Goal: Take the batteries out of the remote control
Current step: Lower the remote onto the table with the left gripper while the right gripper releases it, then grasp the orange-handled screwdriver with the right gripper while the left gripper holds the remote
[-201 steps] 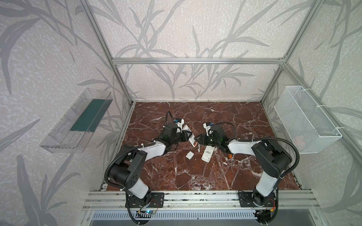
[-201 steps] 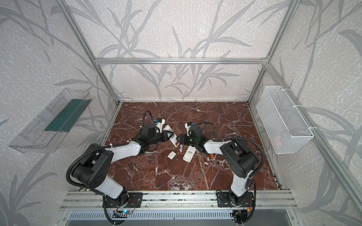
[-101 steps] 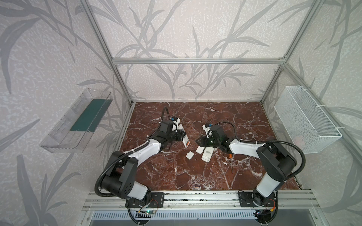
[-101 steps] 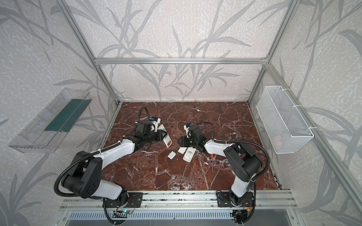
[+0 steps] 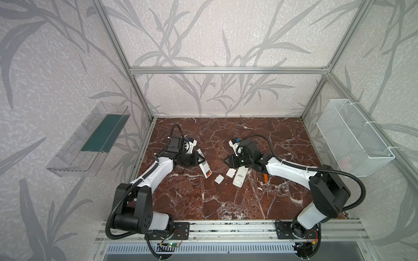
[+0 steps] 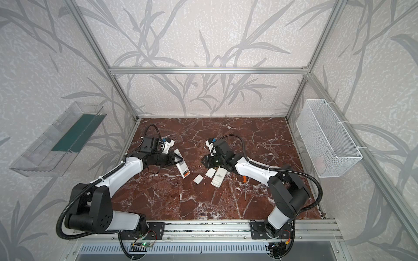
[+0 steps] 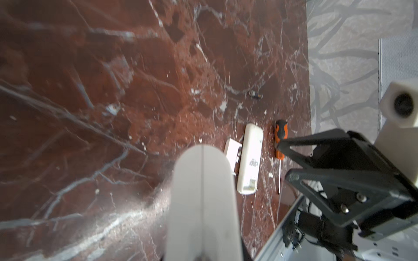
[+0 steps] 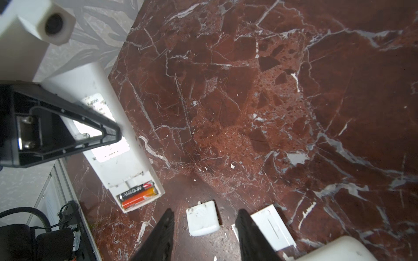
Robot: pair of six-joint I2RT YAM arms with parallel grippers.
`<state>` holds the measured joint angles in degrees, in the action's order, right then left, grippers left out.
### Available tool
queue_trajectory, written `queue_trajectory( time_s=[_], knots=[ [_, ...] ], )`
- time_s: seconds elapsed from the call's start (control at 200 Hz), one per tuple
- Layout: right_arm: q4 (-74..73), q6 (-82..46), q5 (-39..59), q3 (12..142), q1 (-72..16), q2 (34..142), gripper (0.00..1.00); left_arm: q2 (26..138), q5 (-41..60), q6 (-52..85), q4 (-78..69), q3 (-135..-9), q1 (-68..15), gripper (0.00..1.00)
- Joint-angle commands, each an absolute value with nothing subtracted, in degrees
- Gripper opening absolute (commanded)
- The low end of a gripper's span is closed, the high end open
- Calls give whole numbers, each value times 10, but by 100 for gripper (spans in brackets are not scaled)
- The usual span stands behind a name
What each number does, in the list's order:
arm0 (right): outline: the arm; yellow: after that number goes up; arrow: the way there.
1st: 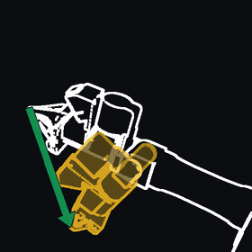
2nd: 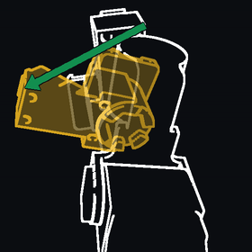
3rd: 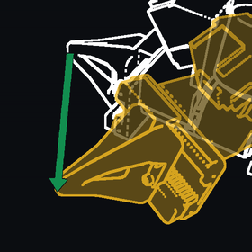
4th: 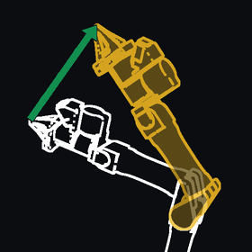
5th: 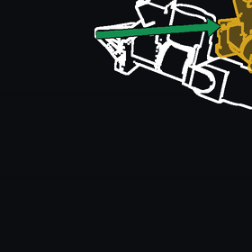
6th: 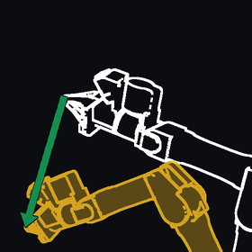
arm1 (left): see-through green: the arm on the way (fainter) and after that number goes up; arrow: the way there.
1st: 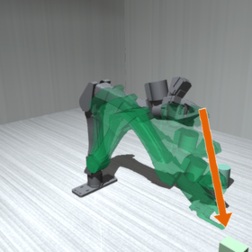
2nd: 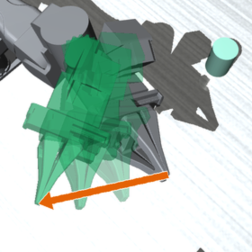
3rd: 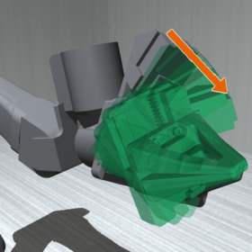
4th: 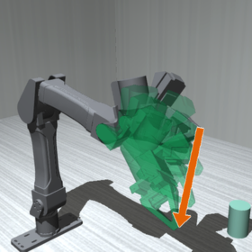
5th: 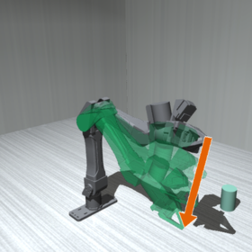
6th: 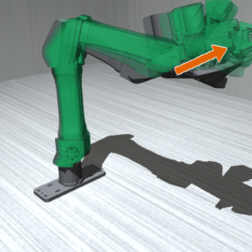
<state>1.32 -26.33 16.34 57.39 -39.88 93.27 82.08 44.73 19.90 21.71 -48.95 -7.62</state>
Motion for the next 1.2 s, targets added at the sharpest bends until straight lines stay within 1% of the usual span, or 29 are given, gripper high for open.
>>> queue_trajectory(
  time_s=[0.0,0.11,0.22,0.495,0.58,0.705,0.765,0.89,1.05,1.1,1.195],
  knots=[
    [65,-250,145,583,-400,919,49,875,529,162,279,-492,-65,4],
    [103,-242,121,586,-395,903,51,912,525,159,286,-497,-65,5],
    [152,-241,92,576,-372,871,53,930,520,155,284,-502,-63,7],
    [264,-225,37,519,-259,758,57,1011,523,120,300,-558,-58,10],
    [283,-220,30,490,-219,717,59,1043,506,97,317,-592,-56,12],
    [306,-215,33,454,-166,674,62,1087,476,54,368,-648,-56,18],
    [314,-215,35,440,-148,660,63,1098,457,39,388,-668,-56,23],
    [325,-221,36,419,-135,644,65,1106,417,11,427,-708,-55,33],
    [326,-234,47,403,-134,656,66,1116,375,-18,463,-755,-55,47],
    [328,-238,47,398,-134,660,66,1125,364,-26,475,-770,-54,49],
    [337,-243,50,395,-134,666,66,1138,343,-33,494,-794,-51,50]
  ],
)
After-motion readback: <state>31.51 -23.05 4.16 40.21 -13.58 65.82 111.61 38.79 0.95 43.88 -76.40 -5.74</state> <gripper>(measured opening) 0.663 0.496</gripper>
